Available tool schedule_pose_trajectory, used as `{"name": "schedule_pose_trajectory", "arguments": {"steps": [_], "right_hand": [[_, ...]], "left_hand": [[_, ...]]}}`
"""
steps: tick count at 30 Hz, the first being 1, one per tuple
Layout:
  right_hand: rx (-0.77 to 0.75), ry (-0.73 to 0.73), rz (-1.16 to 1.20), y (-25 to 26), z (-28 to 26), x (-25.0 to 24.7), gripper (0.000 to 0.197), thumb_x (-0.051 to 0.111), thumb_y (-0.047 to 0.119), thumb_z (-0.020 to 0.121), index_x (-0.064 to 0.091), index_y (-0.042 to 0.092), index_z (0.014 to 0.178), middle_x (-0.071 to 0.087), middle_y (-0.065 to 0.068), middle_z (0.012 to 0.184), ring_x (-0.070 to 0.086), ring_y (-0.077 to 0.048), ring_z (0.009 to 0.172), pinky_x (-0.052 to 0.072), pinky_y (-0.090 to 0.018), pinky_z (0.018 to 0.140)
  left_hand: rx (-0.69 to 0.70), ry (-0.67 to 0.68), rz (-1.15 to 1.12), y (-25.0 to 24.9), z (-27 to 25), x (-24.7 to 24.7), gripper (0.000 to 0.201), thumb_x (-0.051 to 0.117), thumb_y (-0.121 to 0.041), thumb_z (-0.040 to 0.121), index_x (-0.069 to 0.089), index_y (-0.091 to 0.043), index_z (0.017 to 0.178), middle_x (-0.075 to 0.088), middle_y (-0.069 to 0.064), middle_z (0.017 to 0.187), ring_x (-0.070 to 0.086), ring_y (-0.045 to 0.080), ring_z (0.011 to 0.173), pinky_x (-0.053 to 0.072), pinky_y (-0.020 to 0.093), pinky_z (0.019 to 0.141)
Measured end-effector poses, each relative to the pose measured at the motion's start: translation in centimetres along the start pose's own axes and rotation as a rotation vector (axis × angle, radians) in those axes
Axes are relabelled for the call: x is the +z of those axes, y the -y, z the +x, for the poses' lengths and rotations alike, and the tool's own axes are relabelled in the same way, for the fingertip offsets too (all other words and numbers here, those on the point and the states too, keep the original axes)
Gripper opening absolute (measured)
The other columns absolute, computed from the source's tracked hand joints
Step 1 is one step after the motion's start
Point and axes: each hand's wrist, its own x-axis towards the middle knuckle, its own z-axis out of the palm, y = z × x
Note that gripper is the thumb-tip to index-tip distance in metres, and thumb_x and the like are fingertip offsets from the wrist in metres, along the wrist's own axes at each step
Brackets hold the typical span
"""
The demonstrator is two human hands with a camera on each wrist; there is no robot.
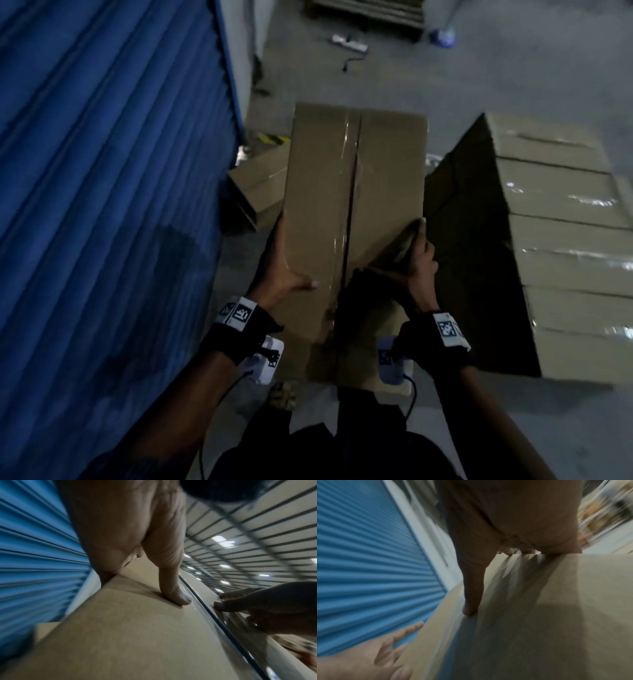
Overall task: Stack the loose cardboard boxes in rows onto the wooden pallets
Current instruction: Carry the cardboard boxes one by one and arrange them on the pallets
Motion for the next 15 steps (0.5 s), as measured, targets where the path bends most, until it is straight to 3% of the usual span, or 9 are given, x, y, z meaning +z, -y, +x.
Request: {"name": "schedule_pose_trajectory", "arguments": {"steps": [3,6,9,13,15], "right_hand": [[0.08,-0.094,0.039,-1.4,-4.3,-2.1,0.134,0.089,0.035,0.064,-0.007,0.028,0.156,0.017,-0.018,0.155,0.022,-0.047,0.136,0.023,-0.059,0.113],[0.19,-0.176,0.057,-3.3,-8.2,-4.3,0.135,0.09,0.038,0.062,-0.008,0.03,0.156,0.017,-0.016,0.156,0.022,-0.044,0.138,0.022,-0.054,0.113],[0.258,-0.267,0.05,-5.4,-11.8,-6.7,0.137,0.091,0.041,0.059,-0.005,0.026,0.156,0.021,-0.016,0.155,0.026,-0.041,0.138,0.023,-0.05,0.113],[0.321,-0.424,0.079,-9.7,-18.0,-10.1,0.141,0.091,0.054,0.048,0.006,0.026,0.157,0.031,-0.015,0.153,0.033,-0.038,0.137,0.027,-0.052,0.115],[0.359,-0.497,0.086,-11.9,-21.7,-11.8,0.14,0.089,0.059,0.045,0.01,0.027,0.156,0.036,-0.014,0.152,0.036,-0.037,0.137,0.03,-0.055,0.113]], "left_hand": [[0.054,0.102,0.018,-1.7,-2.3,1.3,0.146,0.096,-0.013,0.048,-0.002,-0.025,0.156,0.016,0.0,0.16,0.02,0.014,0.145,0.023,0.037,0.118],[0.111,0.18,0.076,-3.0,-4.2,3.2,0.148,0.096,-0.029,0.045,-0.003,-0.03,0.155,0.012,-0.003,0.161,0.016,0.014,0.147,0.022,0.047,0.119],[0.172,0.262,0.114,-4.7,-6.3,5.3,0.146,0.091,-0.045,0.043,-0.004,-0.039,0.153,0.009,-0.009,0.162,0.013,0.012,0.148,0.021,0.048,0.12],[0.251,0.368,0.162,-7.3,-11.3,9.6,0.144,0.095,-0.031,0.051,-0.006,-0.038,0.154,0.003,-0.011,0.162,0.008,0.006,0.147,0.014,0.038,0.122],[0.279,0.435,0.134,-8.5,-14.4,12.2,0.143,0.095,-0.024,0.053,-0.005,-0.035,0.155,0.004,-0.015,0.159,0.008,-0.005,0.141,0.012,0.016,0.118]]}}
